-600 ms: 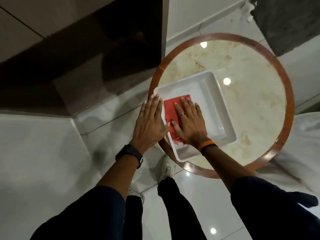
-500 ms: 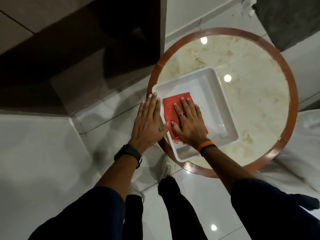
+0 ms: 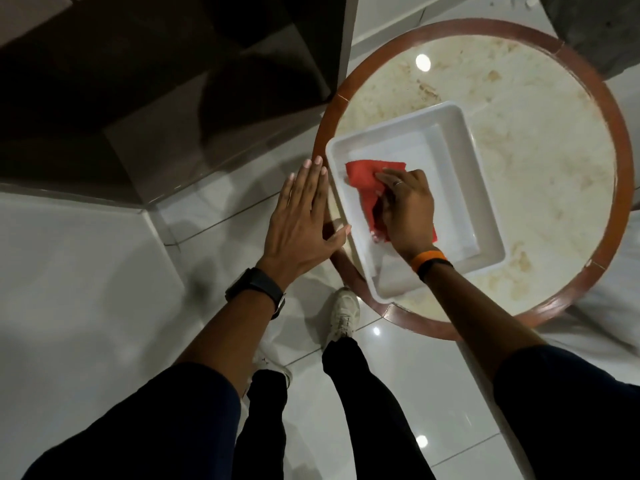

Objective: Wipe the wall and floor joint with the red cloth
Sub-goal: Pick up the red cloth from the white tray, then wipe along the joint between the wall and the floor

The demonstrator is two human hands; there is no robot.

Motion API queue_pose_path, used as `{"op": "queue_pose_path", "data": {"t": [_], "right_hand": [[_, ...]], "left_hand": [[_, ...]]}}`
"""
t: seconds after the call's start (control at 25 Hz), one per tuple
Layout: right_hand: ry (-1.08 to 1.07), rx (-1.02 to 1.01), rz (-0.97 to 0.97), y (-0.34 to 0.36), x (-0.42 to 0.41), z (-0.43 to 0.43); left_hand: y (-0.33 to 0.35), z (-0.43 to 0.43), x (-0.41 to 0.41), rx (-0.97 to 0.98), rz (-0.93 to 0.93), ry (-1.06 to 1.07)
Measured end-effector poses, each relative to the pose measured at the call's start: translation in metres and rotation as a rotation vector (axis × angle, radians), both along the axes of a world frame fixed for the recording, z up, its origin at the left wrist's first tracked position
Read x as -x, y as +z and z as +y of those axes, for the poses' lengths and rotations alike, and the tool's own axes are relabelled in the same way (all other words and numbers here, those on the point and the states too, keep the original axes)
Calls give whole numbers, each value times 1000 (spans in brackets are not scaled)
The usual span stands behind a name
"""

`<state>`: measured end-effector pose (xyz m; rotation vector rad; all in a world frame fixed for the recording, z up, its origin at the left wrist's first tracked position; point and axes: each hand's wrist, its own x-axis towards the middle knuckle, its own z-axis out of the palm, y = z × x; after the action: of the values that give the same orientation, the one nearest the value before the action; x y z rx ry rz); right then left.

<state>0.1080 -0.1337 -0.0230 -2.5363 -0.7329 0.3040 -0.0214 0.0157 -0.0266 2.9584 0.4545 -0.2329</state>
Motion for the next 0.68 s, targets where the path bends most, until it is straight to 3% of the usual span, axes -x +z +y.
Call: {"op": "queue_pose_path", "data": {"t": [0.2,0.28,0.44,0.68], "right_hand": [[-106,-381,-161,62,58,25],[-64,-469,-106,63,102,46],[1,-413,287,-3,202,93],[33,-200,815,-214,331,158]], "left_hand": [[0,47,60,-50,33,18],[-6,73,101,-44,78,7],[-42,128,195,-108,294,-41],[-158,207,314,-167,880,-65]]}}
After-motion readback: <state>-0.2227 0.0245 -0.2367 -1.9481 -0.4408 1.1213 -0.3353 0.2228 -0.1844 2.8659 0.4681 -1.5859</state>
